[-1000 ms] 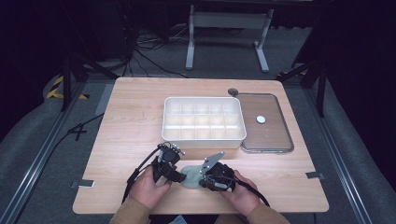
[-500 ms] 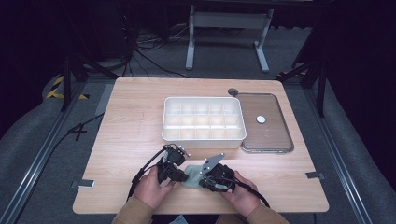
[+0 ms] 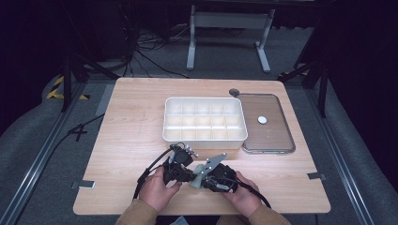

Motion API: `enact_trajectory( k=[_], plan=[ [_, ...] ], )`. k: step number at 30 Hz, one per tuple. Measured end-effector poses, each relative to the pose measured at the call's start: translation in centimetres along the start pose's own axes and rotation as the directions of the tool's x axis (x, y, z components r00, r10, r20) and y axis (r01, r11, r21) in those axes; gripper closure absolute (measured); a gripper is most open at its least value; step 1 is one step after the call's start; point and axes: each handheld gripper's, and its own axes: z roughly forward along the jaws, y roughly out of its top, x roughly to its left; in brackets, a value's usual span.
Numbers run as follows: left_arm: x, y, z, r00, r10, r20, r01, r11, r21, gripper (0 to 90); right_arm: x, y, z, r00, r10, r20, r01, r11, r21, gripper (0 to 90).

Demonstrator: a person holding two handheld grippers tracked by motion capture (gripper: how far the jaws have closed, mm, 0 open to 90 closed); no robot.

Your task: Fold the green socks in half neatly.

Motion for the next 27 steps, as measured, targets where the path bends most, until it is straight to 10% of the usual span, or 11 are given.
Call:
enact_trajectory(
  k=[9,27],
  plan=[
    [-0.2,0.1,-0.1,1.0000,-0.002,0.005,0.002,0.9998,0.018,81.6,-1.5,-0.4,0.0,0.9950,0.080,0.059,-0.078,0.996,-0.042,89.3],
    [-0.2,0.1,-0.3,0.9999,0.014,0.006,-0.014,0.9999,-0.009,81.2,-1.4,-0.4,0.1,0.9960,0.069,0.058,-0.066,0.997,-0.047,89.2]
  ],
)
